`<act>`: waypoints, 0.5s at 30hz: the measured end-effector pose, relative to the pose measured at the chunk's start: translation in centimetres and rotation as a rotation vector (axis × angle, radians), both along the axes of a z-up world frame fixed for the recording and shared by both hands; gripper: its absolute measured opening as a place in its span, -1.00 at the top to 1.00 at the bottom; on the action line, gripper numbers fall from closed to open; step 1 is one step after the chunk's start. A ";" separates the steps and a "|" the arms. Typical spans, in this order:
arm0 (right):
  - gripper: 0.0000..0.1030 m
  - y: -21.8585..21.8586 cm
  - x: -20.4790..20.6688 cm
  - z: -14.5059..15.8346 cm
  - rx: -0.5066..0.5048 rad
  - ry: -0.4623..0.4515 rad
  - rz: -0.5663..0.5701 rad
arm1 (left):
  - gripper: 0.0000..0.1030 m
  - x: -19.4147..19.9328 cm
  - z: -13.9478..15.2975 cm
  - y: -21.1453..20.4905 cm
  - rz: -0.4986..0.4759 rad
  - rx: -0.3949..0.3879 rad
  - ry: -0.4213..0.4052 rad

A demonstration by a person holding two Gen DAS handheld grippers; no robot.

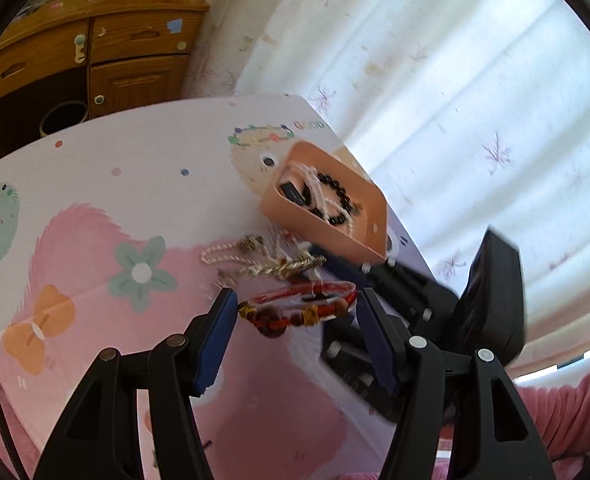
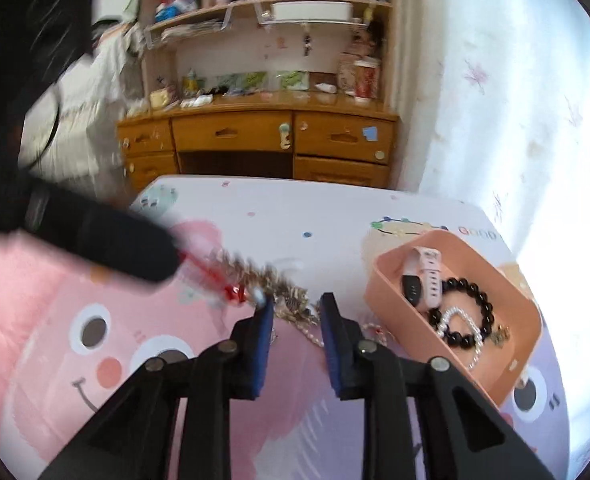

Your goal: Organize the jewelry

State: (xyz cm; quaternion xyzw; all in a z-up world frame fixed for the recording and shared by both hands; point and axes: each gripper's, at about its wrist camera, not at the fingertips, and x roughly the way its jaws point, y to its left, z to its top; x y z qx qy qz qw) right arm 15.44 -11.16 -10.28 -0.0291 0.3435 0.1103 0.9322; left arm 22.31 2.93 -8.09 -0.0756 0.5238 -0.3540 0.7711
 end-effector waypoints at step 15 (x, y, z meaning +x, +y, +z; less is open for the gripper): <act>1.00 -3.8 -2.5 -0.7 0.119 0.159 0.033 | 0.82 -3.2 -1.1 0.0 0.133 0.076 0.052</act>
